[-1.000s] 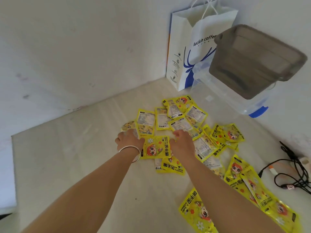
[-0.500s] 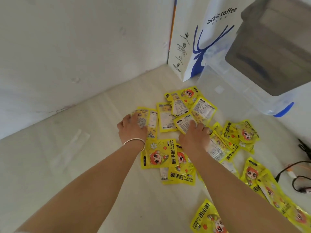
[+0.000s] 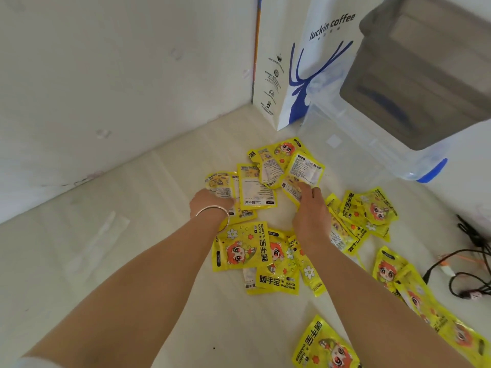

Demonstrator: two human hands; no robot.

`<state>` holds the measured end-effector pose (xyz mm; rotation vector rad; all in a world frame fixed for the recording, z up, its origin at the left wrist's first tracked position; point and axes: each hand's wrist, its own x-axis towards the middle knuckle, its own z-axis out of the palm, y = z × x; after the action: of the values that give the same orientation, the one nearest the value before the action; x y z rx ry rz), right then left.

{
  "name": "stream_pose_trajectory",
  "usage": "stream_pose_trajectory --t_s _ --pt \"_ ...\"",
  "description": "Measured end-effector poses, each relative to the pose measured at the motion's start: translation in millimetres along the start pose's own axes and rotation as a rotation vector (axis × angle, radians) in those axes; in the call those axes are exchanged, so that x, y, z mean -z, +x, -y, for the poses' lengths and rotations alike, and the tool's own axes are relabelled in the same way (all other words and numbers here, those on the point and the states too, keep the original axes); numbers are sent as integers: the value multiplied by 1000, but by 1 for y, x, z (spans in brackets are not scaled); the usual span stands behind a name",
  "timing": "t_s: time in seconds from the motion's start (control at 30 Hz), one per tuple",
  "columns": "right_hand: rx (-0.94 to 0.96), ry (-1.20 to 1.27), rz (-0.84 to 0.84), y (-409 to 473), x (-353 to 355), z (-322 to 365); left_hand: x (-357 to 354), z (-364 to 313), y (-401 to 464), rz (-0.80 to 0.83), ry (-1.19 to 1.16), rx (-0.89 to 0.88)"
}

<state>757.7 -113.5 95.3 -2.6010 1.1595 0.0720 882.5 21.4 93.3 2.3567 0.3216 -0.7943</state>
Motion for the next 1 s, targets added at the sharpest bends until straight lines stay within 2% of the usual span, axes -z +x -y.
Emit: stream_pose_trajectory --t_s 0.13,0.23,0.4,0.57,0.63,0.77,1.0 --pt "-56 243 -134 -4 10 -2 5 4 -10 9 -168 62" --pt "-223 571 -176 -11 21 5 10 10 -21 -7 -272 39" --pt "-393 1131 -78 -21 29 6 31 22 -43 -86 -445 -27" --pt "-448 1542 162 -45 28 14 42 30 -67 -1 -570 -122" --pt "-459 1617 214 -53 28 16 41 33 -77 84 -594 -120" --pt "-553 1683 215 -71 29 12 33 36 -91 250 -629 -34" --pt "-660 1769 77 -127 27 -25 -1 46 -113 496 -468 -140"
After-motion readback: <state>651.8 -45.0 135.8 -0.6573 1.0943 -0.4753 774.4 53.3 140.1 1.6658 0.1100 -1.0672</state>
